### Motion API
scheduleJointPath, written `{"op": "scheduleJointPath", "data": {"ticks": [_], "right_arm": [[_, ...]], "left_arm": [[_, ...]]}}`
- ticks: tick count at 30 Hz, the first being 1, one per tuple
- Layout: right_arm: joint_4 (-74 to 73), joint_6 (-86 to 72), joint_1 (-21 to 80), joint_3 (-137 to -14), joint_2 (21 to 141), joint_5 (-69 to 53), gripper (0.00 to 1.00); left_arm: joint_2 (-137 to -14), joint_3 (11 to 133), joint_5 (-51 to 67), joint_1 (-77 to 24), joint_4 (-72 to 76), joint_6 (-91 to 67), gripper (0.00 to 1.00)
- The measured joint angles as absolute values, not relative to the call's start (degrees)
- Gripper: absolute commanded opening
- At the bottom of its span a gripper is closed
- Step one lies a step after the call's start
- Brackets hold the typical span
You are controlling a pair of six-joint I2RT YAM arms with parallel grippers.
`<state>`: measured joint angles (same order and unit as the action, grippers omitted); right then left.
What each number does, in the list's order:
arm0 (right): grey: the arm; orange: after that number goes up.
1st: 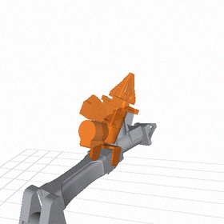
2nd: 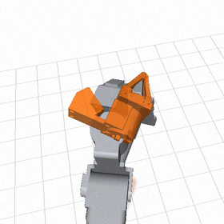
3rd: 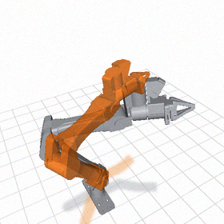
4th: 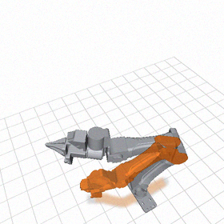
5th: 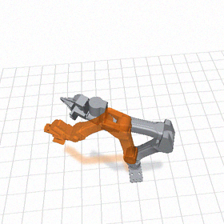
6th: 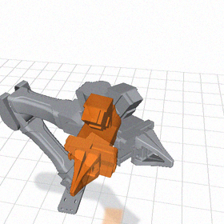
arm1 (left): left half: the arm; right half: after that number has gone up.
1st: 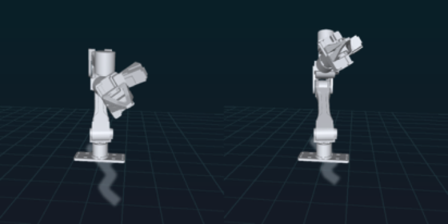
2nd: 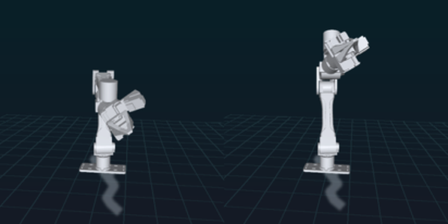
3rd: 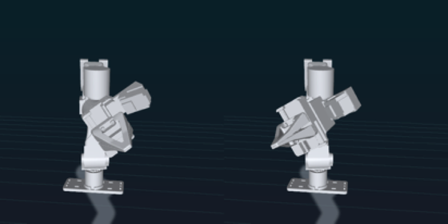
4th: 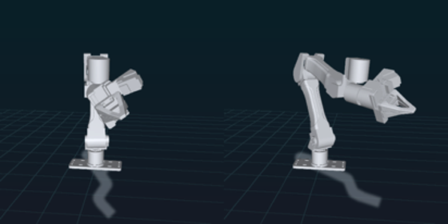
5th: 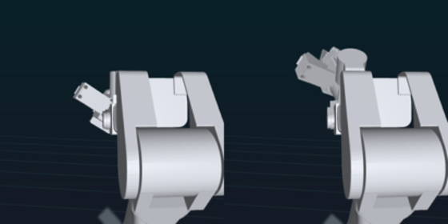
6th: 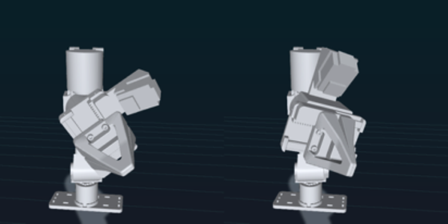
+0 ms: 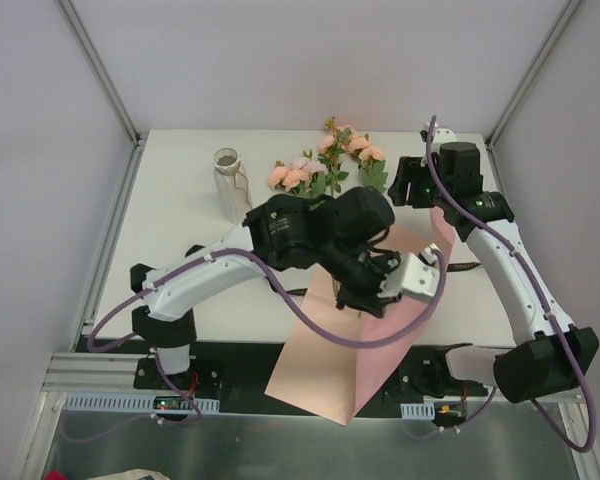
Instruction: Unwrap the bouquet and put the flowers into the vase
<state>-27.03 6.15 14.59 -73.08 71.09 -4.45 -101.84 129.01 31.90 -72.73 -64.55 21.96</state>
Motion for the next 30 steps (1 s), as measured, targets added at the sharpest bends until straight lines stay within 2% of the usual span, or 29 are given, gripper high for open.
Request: {"op": "scheduleJointPath", "data": {"ticks": [3, 7, 9, 11, 13, 15, 16, 24, 27, 30], "right_arm": [[-29.21, 6.61, 14.15, -73.6, 74.24, -4.36, 0.67], [-31.92, 7.2, 13.15, -75.44, 77.43, -5.3, 0.69], [-33.36, 7.64, 12.86, -76.88, 78.39, -6.48, 0.7], [-34.52, 7.81, 12.84, -78.39, 79.33, -7.62, 0.71], [-34.68, 7.79, 12.88, -78.76, 80.01, -8.47, 0.71], [-34.89, 7.6, 13.06, -78.48, 80.93, -9.45, 0.71], [-34.76, 7.46, 13.28, -78.15, 81.47, -9.63, 0.71], [-31.62, 6.0, 18.63, -77.43, 95.15, -9.37, 0.69], [-29.36, 5.06, 19.99, -76.58, 100.53, -9.26, 0.7], [-27.99, 4.43, 20.21, -76.03, 103.44, -8.99, 0.69]], "left_arm": [[-107.85, 139.37, 29.17, -78.35, -68.77, 25.39, 0.0], [-110.98, 140.53, 25.28, -85.03, -72.34, 30.09, 0.0], [-112.44, 140.53, 24.86, -87.15, -72.77, 31.22, 0.21], [-113.58, 140.44, 24.53, -87.66, -72.38, 32.14, 0.62], [-113.99, 139.61, 24.4, -87.22, -71.42, 32.71, 0.74], [-113.89, 137.73, 25.12, -86.39, -70.39, 32.27, 0.95], [-113.73, 136.46, 25.45, -85.95, -69.69, 32.12, 0.99], [-111.96, 131.63, 29.91, -80.07, -67.61, 27.9, 0.99], [-107.18, 127.33, 31.4, -74.32, -66.02, 25.74, 0.99], [-99.15, 117.99, 31.55, -66.22, -63.26, 24.01, 0.99]]}}
